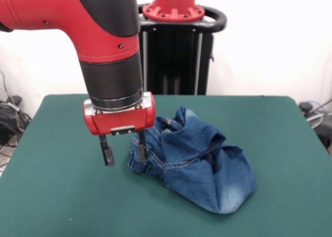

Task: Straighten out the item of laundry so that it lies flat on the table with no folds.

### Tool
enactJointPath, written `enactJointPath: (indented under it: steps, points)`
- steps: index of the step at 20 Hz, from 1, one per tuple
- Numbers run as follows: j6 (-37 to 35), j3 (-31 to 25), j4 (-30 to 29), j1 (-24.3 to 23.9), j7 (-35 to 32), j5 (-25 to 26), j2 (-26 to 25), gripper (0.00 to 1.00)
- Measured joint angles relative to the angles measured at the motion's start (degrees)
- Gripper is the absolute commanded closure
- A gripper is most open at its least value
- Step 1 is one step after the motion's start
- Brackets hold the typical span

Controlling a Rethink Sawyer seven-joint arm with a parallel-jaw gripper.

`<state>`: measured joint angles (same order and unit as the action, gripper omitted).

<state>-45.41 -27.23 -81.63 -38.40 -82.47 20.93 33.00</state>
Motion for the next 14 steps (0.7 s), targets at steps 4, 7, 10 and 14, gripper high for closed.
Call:
enactJointPath:
  steps: [4, 7, 10, 14]
  points:
    - [0.01, -0.66, -0.31, -0.11, 0.0, 0.0, -0.1, 0.0]
    - [0.01, -0.86, -1.14, -0.33, 0.0, 0.02, -0.02, 0.0]
    - [0.01, -0.86, -2.51, -0.73, 0.0, 0.0, 0.51, 0.0]
    - [0.01, -0.86, -5.54, -1.5, 0.0, 0.0, 2.48, 0.0]
